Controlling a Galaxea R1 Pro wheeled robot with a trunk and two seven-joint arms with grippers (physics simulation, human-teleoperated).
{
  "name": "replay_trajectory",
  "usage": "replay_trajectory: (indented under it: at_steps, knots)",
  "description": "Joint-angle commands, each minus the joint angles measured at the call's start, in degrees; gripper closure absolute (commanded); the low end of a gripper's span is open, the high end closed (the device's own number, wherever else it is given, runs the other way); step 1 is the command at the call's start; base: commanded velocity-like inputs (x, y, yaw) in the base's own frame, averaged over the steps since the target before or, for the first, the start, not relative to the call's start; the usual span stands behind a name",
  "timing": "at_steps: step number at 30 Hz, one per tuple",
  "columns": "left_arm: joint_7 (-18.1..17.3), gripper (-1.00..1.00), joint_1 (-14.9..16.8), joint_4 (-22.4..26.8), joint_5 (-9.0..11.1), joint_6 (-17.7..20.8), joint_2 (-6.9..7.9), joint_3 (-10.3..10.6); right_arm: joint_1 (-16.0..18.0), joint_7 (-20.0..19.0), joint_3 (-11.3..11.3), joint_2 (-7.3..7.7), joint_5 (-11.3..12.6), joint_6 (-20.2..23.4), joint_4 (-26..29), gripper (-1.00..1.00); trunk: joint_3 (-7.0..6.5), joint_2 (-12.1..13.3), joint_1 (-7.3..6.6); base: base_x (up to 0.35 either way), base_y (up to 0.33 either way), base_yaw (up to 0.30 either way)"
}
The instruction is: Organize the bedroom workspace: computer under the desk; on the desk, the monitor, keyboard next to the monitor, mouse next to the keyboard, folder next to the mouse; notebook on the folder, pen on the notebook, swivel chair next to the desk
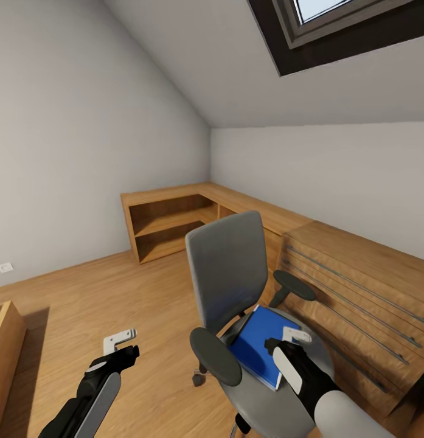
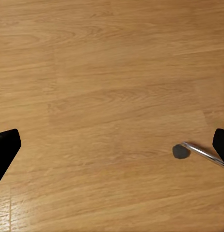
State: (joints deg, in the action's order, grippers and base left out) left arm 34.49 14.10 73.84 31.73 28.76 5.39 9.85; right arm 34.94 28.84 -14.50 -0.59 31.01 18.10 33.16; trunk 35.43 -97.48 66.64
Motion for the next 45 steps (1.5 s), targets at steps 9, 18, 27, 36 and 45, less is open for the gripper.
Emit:
replay_trajectory:
  at_steps: [9, 18, 27, 36, 45]
  knots:
    - [0.6, -1.00, 0.0, 0.1, 0.5, 0.0, 0.06, 0.2, 0.0, 0.3, -0.2, 0.07, 0.4, 0.2, -0.4, -1.00, 0.24, -0.4, 0.22, 0.000, 0.000, 0.000]
    - [0.7, -1.00, 0.0, 0.1, 0.5, 0.0, 0.06, 0.2, 0.0, 0.3, -0.2, 0.15, 0.4, 0.2, -0.4, -1.00, 1.14, -2.4, 1.31, 0.000, 0.000, 0.000]
    - [0.7, -1.00, 0.0, 0.0, 0.6, 0.0, -0.02, 0.3, 0.0, 0.3, -0.2, 0.15, 0.4, 0.1, -0.4, -1.00, 2.22, -4.8, 2.63, 0.000, 0.000, 0.000]
    - [0.7, -1.00, 0.0, 0.0, 0.6, 0.0, -0.11, 0.3, 0.0, 0.3, -0.2, 0.15, 0.3, 0.1, -0.4, -1.00, 2.75, -6.0, 3.29, 0.000, 0.000, 0.000]
    - [0.7, -1.00, 0.0, 0.0, 0.6, 0.0, -0.12, 0.3, 0.0, 0.3, -0.2, 0.15, 0.3, 0.1, -0.4, -1.00, 2.93, -6.5, 3.51, 0.000, 0.000, 0.000]
